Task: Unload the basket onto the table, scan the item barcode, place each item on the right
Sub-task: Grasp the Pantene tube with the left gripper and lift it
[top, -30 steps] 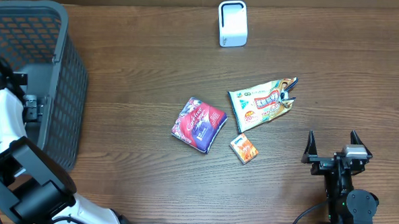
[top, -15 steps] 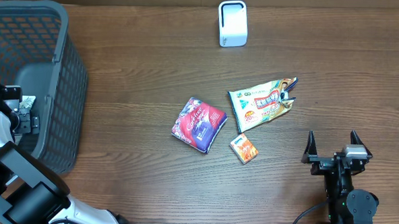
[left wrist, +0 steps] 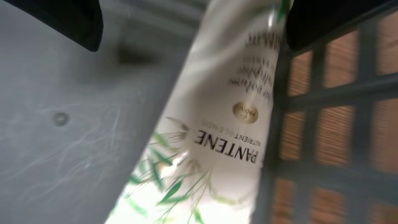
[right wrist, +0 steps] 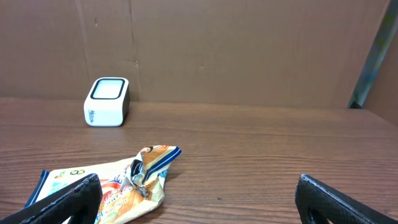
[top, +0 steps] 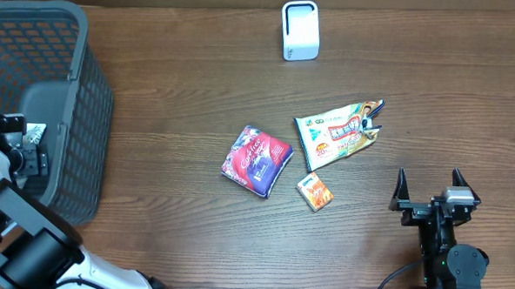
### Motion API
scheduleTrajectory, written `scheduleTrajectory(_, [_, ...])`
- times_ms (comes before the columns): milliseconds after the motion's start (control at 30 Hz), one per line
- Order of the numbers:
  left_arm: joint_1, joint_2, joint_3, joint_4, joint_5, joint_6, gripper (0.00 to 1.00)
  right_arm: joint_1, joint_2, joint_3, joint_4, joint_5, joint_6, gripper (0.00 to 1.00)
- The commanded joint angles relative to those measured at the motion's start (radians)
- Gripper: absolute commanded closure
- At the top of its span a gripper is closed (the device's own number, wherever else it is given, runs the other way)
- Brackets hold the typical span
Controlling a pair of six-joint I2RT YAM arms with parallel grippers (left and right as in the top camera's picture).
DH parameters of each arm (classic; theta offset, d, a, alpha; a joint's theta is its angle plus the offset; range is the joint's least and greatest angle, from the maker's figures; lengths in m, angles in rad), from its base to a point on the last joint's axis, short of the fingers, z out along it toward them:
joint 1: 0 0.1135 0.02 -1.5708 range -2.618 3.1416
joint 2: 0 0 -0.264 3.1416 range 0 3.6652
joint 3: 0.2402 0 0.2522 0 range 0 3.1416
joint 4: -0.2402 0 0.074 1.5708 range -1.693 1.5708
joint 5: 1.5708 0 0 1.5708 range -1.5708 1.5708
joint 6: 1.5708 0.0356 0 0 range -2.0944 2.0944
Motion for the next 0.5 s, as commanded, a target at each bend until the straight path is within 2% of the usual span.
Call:
scheduleTrajectory(0, [0.007, 0.046, -0.009, -0.008, 0.021, 0.006, 0.15, -0.005, -0.008, -0.010, 0.005, 0.003, 0.004, 0.00])
scheduleTrajectory(100, [0.007, 0.061, -0.009, -0.014, 0.021, -0.027, 0.20, -0.005, -0.008, -0.010, 0.005, 0.003, 0.004, 0.00])
scheduleTrajectory(167, [0.007, 0.066, -0.009, -0.023, 0.021, -0.037, 0.29, -0.005, -0.008, -0.010, 0.005, 0.003, 0.004, 0.00])
scheduleTrajectory(233, [0.005, 0.065, -0.009, -0.033, 0.025, -0.037, 0.47, -0.005, -0.008, -0.010, 0.005, 0.003, 0.004, 0.00])
scheduleTrajectory(333, [-0.002, 0.065, -0.009, -0.050, 0.027, -0.042, 0.63, -0.005, -0.008, -0.010, 0.005, 0.003, 0.004, 0.00])
scheduleTrajectory(467, [-0.015, 0.065, -0.008, -0.052, 0.026, -0.064, 0.72, -0.005, -0.008, -0.010, 0.005, 0.003, 0.004, 0.00])
